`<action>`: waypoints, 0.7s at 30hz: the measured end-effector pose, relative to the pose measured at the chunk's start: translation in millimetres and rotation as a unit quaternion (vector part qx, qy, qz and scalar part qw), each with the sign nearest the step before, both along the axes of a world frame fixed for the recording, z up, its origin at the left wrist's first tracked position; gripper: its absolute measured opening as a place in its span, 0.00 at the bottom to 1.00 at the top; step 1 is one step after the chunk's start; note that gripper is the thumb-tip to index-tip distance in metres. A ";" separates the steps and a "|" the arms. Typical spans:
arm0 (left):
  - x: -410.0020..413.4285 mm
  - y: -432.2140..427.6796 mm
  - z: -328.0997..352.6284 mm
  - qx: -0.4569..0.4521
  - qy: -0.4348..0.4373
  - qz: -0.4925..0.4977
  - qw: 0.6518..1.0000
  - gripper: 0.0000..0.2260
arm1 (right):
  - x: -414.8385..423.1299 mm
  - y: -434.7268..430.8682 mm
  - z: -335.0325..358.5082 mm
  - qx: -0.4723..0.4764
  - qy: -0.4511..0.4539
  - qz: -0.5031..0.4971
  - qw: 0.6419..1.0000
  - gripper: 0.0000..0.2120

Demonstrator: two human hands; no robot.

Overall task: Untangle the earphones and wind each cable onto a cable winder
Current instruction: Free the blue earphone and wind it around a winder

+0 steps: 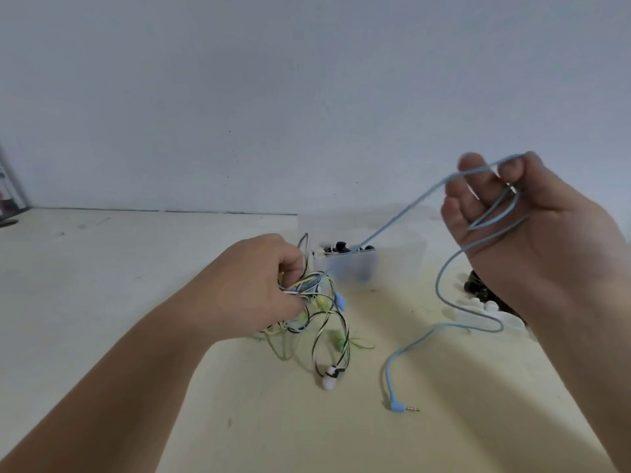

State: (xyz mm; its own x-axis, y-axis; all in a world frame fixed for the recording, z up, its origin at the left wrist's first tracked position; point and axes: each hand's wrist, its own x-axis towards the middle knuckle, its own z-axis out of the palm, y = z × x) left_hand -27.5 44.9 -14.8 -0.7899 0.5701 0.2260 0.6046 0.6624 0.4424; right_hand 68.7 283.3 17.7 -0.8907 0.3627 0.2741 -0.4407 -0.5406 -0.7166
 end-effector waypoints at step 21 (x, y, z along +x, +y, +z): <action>0.0 9.4 -3.1 0.108 -0.006 0.047 0.993 0.08 | -2.5 -26.8 -31.8 0.742 -0.261 -0.040 0.616 0.13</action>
State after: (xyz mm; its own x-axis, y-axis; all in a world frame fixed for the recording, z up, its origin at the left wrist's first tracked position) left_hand -27.5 54.4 -17.9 -0.8405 0.4332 0.3255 0.5388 0.6041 0.5872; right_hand 66.2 256.5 -14.1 -0.9935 0.1061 0.0406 0.0766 0.8896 -0.4502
